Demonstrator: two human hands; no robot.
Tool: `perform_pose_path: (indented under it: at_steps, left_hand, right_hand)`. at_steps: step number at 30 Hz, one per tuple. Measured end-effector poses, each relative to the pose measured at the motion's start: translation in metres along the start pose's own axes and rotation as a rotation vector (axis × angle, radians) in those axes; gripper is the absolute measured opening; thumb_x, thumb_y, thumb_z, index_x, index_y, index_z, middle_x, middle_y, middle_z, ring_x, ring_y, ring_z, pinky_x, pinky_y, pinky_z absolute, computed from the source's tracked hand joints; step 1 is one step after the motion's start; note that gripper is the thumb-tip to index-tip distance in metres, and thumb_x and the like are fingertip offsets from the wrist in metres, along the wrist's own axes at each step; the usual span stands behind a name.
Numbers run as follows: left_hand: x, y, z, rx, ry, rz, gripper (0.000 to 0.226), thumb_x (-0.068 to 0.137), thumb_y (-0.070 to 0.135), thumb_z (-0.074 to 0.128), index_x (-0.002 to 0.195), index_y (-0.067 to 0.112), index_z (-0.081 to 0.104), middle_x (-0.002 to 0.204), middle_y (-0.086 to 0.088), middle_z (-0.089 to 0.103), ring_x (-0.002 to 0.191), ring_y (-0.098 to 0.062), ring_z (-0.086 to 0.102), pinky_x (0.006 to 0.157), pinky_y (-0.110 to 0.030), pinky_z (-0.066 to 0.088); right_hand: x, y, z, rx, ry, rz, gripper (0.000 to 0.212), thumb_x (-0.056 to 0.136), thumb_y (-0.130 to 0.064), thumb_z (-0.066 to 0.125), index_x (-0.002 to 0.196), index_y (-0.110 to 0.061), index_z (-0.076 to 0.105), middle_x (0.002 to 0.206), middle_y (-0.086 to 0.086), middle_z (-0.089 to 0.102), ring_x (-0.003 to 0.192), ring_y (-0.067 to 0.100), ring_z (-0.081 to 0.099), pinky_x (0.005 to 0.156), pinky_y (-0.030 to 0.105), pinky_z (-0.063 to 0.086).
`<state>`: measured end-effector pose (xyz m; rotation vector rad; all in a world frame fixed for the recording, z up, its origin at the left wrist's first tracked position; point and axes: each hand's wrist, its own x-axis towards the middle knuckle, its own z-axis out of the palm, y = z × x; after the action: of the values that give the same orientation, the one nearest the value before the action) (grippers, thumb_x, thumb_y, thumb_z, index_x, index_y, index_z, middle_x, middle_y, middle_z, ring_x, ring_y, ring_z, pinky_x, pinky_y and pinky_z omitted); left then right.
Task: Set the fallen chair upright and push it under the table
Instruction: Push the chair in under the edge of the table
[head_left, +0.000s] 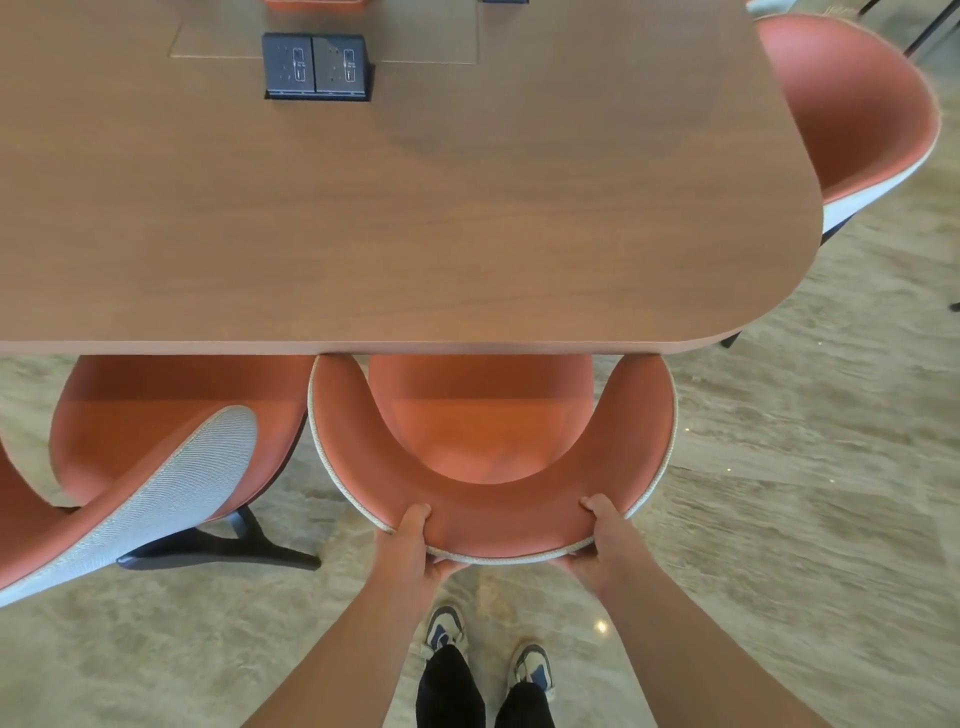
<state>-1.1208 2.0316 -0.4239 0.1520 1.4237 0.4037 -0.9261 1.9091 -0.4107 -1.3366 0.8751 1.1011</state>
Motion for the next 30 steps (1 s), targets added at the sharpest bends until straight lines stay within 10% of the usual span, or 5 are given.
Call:
perform_pose_path:
  at_steps: [30]
  left_hand:
    - [-0.01, 0.027, -0.005, 0.09, 0.001, -0.004, 0.052, 0.086, 0.028, 0.081, 0.127, 0.024, 0.049, 0.127, -0.012, 0.063, 0.104, -0.039, 0.066, 0.057, -0.06, 0.06]
  right_hand:
    - [-0.006, 0.011, 0.004, -0.071, -0.023, -0.061, 0.048, 0.091, -0.024, 0.074, 0.134, -0.024, 0.052, 0.125, 0.012, 0.068, 0.103, 0.038, 0.07, 0.059, 0.058, 0.061]
